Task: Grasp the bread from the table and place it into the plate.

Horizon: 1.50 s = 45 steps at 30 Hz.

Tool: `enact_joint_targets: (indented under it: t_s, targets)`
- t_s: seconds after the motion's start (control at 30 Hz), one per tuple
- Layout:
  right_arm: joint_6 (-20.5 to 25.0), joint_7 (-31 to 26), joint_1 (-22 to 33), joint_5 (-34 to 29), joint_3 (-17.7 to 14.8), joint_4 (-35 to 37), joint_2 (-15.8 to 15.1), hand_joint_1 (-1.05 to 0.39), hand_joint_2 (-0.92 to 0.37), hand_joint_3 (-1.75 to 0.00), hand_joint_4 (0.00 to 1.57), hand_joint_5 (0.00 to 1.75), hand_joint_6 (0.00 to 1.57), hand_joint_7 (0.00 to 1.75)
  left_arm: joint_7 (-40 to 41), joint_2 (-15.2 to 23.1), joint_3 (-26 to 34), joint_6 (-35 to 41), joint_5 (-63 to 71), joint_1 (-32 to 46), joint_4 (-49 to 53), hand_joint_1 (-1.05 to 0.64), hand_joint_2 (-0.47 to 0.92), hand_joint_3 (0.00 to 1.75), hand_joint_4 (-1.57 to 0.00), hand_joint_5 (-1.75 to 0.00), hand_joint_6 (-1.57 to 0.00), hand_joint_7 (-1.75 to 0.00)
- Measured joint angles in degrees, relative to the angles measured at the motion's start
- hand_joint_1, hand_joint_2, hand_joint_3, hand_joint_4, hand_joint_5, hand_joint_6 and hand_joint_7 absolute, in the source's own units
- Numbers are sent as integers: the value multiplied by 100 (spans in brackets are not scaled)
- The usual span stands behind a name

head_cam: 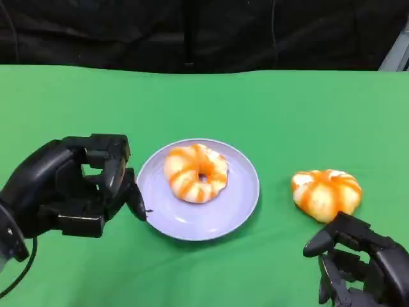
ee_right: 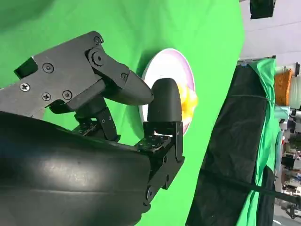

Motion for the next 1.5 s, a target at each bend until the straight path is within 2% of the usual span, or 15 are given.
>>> enact_joint_targets:
  t_s: [1.03,1.5]
  targets:
    - [-62,1,-2,0,1,15,0,-6,-70,-102,75,175,64,160,54,55,3,116,-178,75,-224,12,63,124,-110,-175,-94,-175]
    - [-64,1,-21,-6,1,23,0,-7,-70,-102,74,175,64,160,87,116,59,269,-368,295,-228,16,62,133,-111,-175,-95,-175]
